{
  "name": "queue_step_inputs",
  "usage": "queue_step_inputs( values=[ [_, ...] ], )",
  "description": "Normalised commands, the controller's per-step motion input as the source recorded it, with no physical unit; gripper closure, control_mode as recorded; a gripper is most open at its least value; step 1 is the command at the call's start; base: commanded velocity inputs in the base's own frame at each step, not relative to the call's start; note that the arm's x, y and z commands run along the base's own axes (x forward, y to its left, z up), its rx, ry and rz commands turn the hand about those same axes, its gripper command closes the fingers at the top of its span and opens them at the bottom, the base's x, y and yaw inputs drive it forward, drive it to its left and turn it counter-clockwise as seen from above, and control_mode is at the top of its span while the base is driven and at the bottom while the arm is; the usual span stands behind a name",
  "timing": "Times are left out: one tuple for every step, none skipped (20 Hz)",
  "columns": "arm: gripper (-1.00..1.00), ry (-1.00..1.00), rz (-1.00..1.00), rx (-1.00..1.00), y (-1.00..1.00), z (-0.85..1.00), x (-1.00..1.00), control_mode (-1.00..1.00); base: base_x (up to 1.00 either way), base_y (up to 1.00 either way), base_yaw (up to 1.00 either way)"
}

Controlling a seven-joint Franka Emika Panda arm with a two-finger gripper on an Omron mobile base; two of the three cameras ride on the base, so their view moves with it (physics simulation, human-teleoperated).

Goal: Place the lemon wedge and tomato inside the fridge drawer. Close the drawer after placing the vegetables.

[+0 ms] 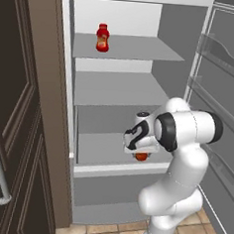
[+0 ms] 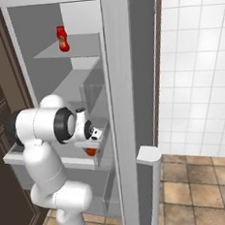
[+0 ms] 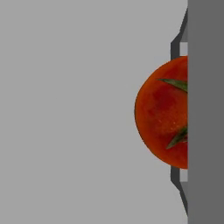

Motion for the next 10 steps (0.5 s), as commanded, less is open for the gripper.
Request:
queue_step_inputs(
  values=[
    [-1.0, 0.0, 0.0, 0.02, 0.06, -0.41, 0.0, -1.0, 0.0, 0.0, 0.0],
    [-1.0, 0.0, 0.0, 0.02, 0.06, -0.44, 0.0, -1.0, 0.0, 0.0, 0.0],
    [-1.0, 0.0, 0.0, 0.03, 0.05, -0.32, 0.0, -1.0, 0.0, 0.0, 0.0],
    [-1.0, 0.0, 0.0, 0.04, 0.05, -0.19, 0.0, -1.0, 0.0, 0.0, 0.0],
    [-1.0, 0.0, 0.0, 0.05, 0.01, -0.06, 0.0, -1.0, 0.0, 0.0, 0.0],
    [-1.0, 0.0, 0.0, 0.06, 0.0, 0.0, 0.0, -1.0, 0.0, 0.0, 0.0],
    [-1.0, 0.0, 0.0, 0.05, 0.0, 0.0, 0.0, -1.0, 0.0, 0.0, 0.0],
    [-1.0, 0.0, 0.0, 0.04, 0.0, 0.0, 0.0, -1.0, 0.0, 0.0, 0.0],
    [-1.0, 0.0, 0.0, 0.02, 0.0, 0.11, 0.0, -1.0, 0.0, 0.0, 0.0],
    [-1.0, 0.0, 0.0, 0.0, 0.01, 0.21, -0.04, -1.0, 0.0, 0.0, 0.0]
  ],
)
